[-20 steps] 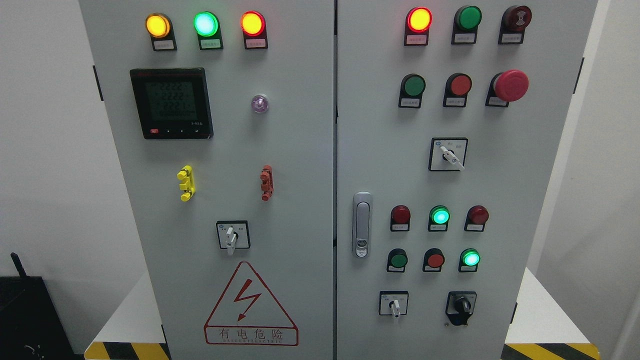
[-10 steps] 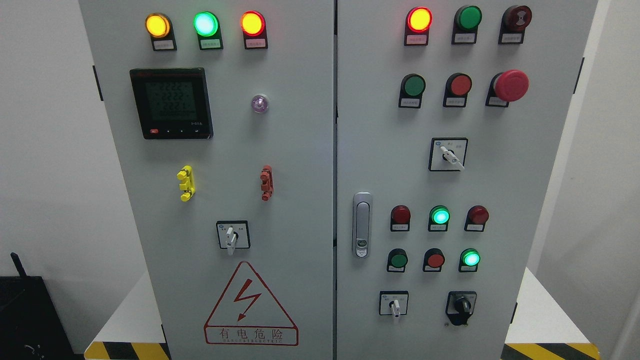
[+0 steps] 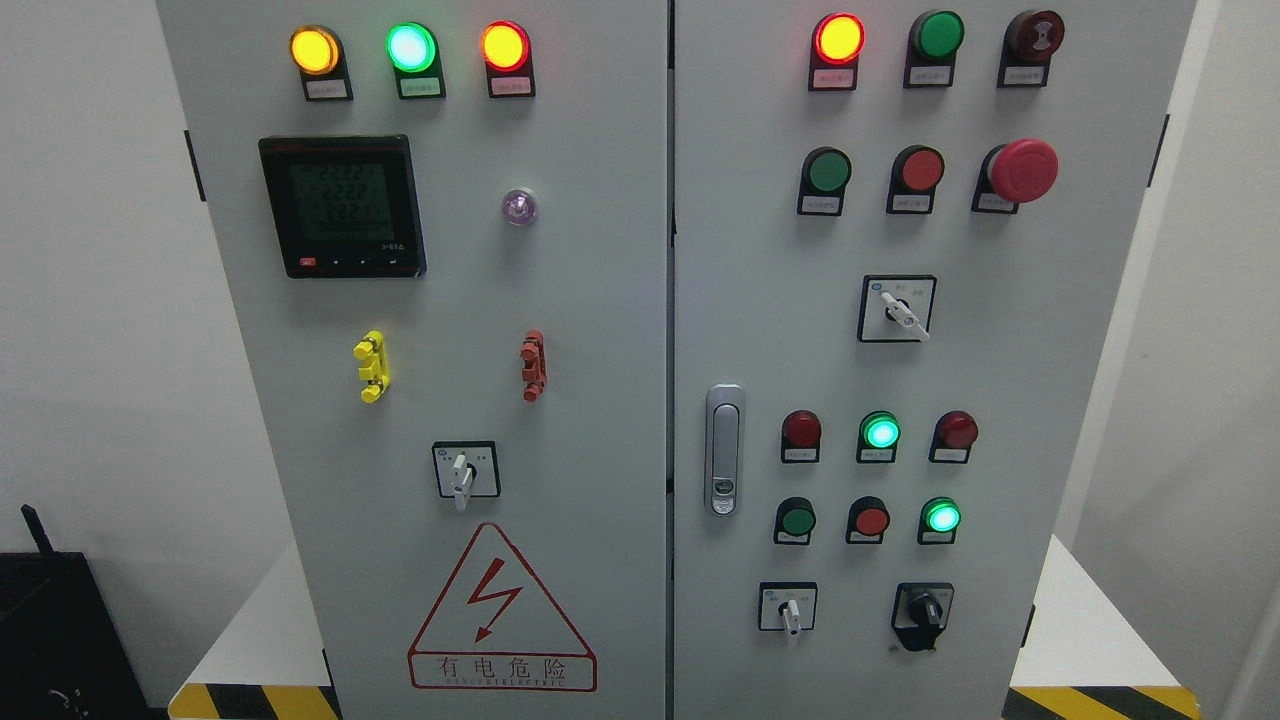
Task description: Turn on light switch 1
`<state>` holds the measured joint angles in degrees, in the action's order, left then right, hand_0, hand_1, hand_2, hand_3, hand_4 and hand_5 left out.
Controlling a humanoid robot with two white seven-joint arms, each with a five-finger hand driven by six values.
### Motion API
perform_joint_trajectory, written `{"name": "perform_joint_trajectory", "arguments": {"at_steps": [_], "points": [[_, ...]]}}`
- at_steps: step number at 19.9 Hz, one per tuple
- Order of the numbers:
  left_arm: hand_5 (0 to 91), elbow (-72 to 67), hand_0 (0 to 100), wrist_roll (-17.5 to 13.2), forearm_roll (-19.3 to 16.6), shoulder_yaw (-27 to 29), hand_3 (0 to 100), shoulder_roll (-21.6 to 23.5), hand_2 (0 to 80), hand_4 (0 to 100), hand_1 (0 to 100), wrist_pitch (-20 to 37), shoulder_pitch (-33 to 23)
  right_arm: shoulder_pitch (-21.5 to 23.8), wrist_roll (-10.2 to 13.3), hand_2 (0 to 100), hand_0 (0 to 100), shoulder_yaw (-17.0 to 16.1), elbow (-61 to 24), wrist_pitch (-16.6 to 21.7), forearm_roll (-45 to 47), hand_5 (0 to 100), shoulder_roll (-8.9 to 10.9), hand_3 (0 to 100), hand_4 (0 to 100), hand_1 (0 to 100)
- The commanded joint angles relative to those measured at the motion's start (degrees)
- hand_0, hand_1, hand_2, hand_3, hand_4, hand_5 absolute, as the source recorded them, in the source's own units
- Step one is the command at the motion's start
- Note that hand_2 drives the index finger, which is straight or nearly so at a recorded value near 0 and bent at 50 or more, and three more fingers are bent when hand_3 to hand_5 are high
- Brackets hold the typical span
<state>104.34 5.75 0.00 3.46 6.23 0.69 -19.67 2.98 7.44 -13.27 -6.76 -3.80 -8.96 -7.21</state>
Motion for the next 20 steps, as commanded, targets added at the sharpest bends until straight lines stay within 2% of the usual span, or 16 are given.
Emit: {"name": "perform_joint_trajectory", "arguments": {"at_steps": [1,6,9,11,20], "points": [[85.4,11.9,12,1.8,0.4,-2.1,86,-1.1,43.0,93,67,-3.1,6.7,0.0,0.0,0,31,0.0,0.0,0.0,0.0,0,0.0,0,0,0],[86.4,11.9,8,2.6,0.3,-4.9,90,-3.2,49.5,94,67,-7.5,13.0,0.0,0.0,0,31,0.0,0.0,0.0,0.0,0,0.0,0,0,0],[86.5,11.9,7,4.6,0.3,-5.8,91,-4.1,50.8,95,66,-10.7,16.7,0.0,0.0,0,31,0.0,0.0,0.0,0.0,0,0.0,0,0,0],[86.7,11.9,6,4.7,0.3,-6.0,91,-5.3,52.6,96,66,-12.6,19.0,-0.1,0.0,0,31,0.0,0.0,0.0,0.0,0,0.0,0,0,0],[87.1,11.8,4,6.3,-0.2,-7.0,95,-8.3,54.2,97,68,-16.9,24.5,0.0,0.0,0,31,0.0,0.0,0.0,0.0,0,0.0,0,0,0]]}}
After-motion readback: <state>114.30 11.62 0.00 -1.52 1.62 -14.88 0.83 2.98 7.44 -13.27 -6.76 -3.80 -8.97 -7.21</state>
